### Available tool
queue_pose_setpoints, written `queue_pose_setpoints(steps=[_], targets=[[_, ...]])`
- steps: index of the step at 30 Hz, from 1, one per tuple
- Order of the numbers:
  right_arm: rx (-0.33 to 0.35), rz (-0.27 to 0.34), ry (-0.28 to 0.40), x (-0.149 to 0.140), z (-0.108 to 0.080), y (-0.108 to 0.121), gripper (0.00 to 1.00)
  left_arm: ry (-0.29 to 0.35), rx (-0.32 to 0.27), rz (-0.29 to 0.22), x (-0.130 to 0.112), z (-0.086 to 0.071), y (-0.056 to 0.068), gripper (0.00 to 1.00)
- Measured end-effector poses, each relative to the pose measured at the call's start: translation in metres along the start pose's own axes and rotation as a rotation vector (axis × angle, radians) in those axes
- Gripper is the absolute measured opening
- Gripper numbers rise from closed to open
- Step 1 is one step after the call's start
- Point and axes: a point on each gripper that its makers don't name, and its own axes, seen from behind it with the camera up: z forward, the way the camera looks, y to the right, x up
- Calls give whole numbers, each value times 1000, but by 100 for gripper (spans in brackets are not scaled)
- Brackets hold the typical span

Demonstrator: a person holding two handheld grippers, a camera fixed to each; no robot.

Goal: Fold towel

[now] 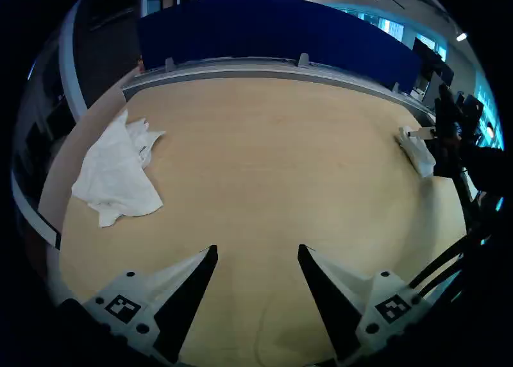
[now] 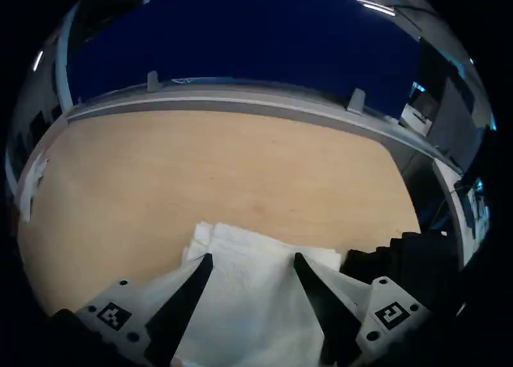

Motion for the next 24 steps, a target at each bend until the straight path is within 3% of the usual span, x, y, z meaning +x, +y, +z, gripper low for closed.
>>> queue_pose_setpoints(steps=[8,11,17,24], targets=[[-3,-4,-4,-1,2,0,99,1,1,-6,1,3,-1,93],[0,-1,25,6,-6,-4,99,6,-2,-3,4,4,-1,93],[-1,15,97,7,-40,-11,99,19,-6,-6,10,5,-2,93],[-24,15,86,-32,-66,-14,99,24,-14,-7,12,4,-4,93]])
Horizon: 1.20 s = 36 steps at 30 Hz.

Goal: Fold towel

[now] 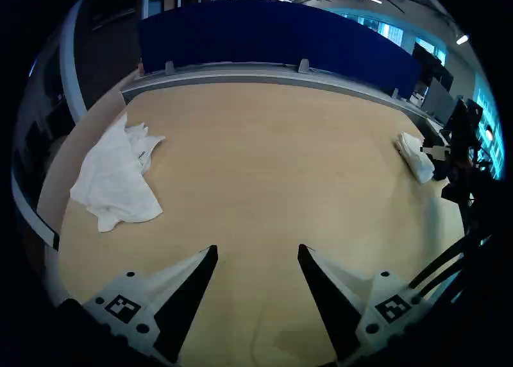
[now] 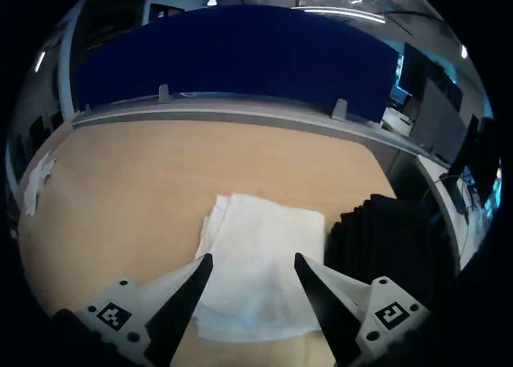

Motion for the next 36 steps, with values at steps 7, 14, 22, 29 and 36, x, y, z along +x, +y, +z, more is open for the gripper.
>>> queue_pose_setpoints(steps=[7,14,22,29,36], targets=[[3,3,-14,-22,-8,-9,99,1,-4,9,-1,-2,0,93],[1,-1,-32,-35,-7,-13,99,3,-5,12,-2,-7,1,93],[-7,4,-70,-57,-1,-12,99,6,1,6,-4,-12,-4,93],[-6,15,-50,-49,-5,-15,99,9,5,9,-4,-15,-7,93],[-6,9,-9,-34,-21,-20,99,18,3,1,-3,-15,-11,93]])
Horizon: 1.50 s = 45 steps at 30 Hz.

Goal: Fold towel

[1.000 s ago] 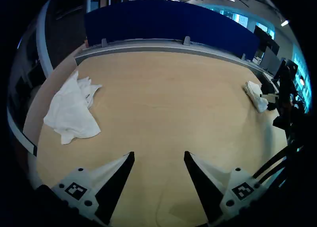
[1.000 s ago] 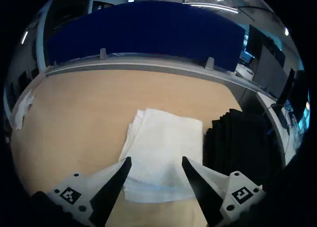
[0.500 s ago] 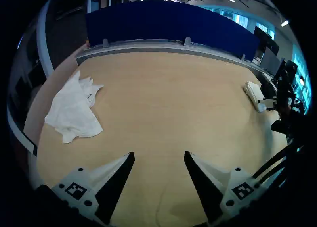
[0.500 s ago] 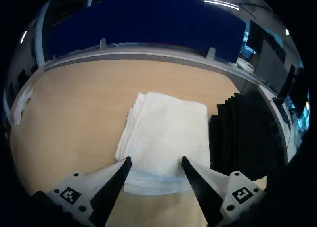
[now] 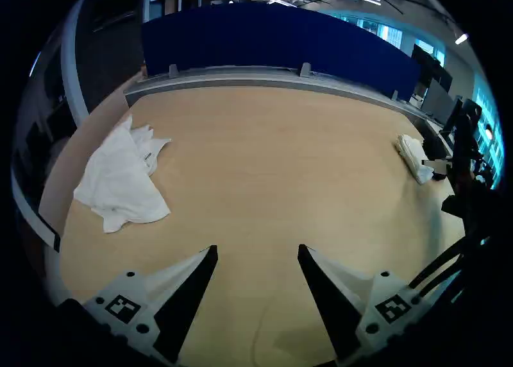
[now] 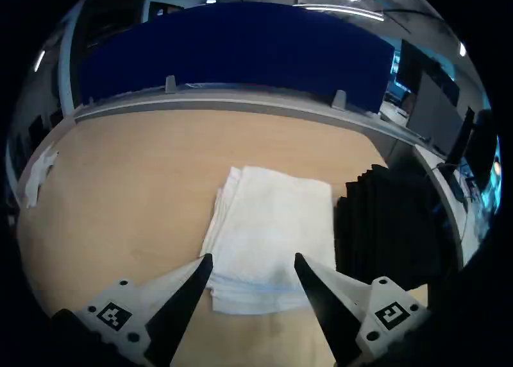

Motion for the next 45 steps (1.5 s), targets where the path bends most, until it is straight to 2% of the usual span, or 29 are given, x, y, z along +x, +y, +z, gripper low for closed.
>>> queue_pose_setpoints(steps=[5,9,14,20,29,32,38,45], targets=[[2,14,24,7,-9,-6,99,5,-3,3,1,-1,-1,93],[22,37,84,20,-24,-23,99,13,-7,3,2,0,-3,93],[44,69,193,42,-50,-52,99,29,-18,0,8,1,-3,93],[52,69,343,76,-89,-85,99,48,-35,11,16,5,-4,93],[-25,121,588,123,-154,-108,99,80,-58,2,27,8,-5,93],[-34,130,617,124,-162,-119,99,93,-66,-10,33,10,-6,93],[-20,113,595,121,-166,-140,99,148,-83,-32,50,11,-10,93],[-6,109,570,119,-173,-157,99,280,-88,-49,84,4,-17,93]])
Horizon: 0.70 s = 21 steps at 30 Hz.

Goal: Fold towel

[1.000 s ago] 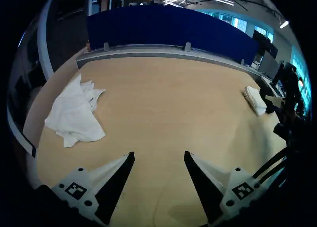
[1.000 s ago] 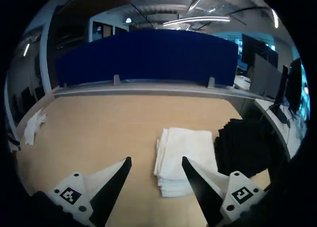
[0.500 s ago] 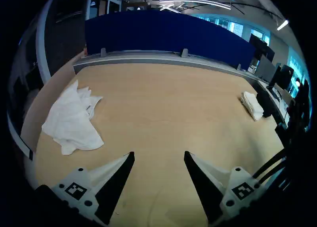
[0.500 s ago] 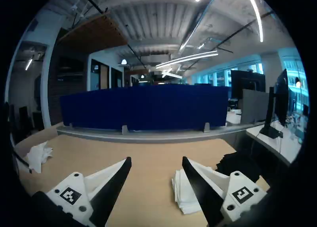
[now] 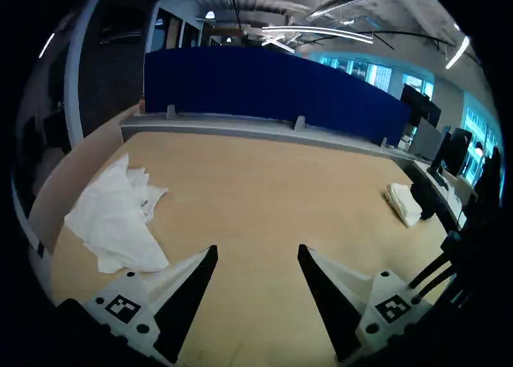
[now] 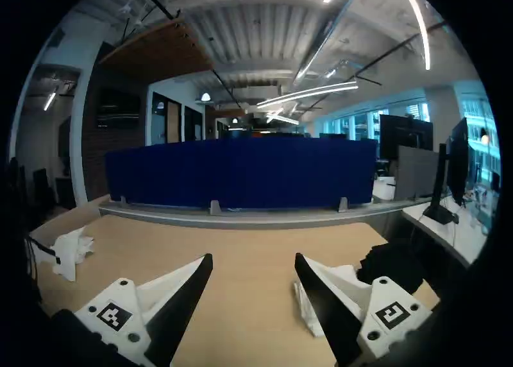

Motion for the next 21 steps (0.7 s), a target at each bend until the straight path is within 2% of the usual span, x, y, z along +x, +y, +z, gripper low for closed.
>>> queue_pose_setpoints(steps=[5,8,13,17,21], targets=[[1,11,-24,2,-9,-8,99,140,13,24,35,0,-5,93],[-12,2,-34,4,-16,-10,99,235,56,53,58,-5,-13,93],[-13,15,-39,8,-27,-19,99,385,77,72,93,-13,-19,93],[-12,33,-43,12,-30,-26,99,455,86,60,106,-14,-22,93],[-4,41,-52,14,-30,-36,99,484,91,67,107,-13,-24,93]])
